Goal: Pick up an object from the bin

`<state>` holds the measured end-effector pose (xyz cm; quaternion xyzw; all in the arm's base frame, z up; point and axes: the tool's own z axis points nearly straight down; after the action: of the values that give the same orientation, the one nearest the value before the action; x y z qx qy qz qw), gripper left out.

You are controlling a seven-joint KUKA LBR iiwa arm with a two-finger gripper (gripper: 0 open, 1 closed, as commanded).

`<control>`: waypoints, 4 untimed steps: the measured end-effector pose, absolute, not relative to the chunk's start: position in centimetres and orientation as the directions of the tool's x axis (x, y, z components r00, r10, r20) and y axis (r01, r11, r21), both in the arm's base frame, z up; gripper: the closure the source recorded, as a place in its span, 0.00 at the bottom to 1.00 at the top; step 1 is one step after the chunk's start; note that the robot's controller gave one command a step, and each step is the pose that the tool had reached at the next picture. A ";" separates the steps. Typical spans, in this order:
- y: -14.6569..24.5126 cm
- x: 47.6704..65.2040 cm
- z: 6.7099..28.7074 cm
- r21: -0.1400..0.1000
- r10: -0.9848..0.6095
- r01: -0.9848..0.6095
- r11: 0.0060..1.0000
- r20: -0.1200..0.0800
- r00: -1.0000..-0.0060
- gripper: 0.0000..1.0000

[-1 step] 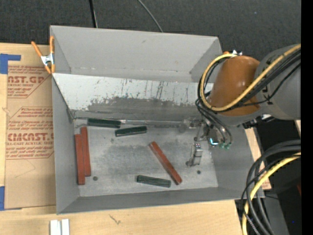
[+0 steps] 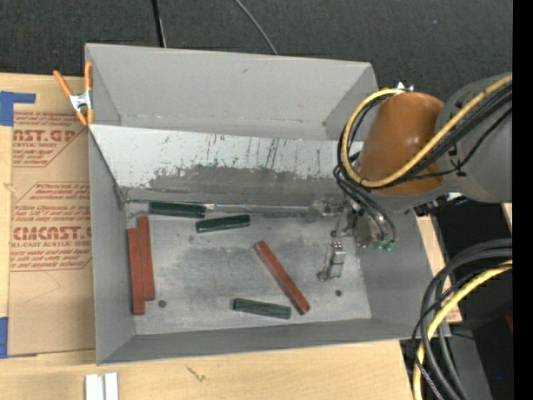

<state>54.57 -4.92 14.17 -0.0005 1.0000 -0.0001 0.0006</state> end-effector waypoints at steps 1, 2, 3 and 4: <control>-3.8 51.7 8.0 0.001 0.337 0.337 0.941 -0.002 -0.941 0.00; -2.7 52.6 11.5 -0.001 0.236 0.236 0.972 0.002 -0.972 0.00; -2.0 50.8 11.6 0.001 0.398 0.398 0.917 -0.001 -0.917 0.00; -2.2 50.5 8.4 -0.001 0.449 0.449 0.893 0.001 -0.893 0.00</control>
Offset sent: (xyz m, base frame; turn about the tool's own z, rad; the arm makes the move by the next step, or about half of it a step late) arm -0.0139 0.0265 -0.0023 0.1880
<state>50.51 -2.16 8.39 0.2308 0.9730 -0.0003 -0.0004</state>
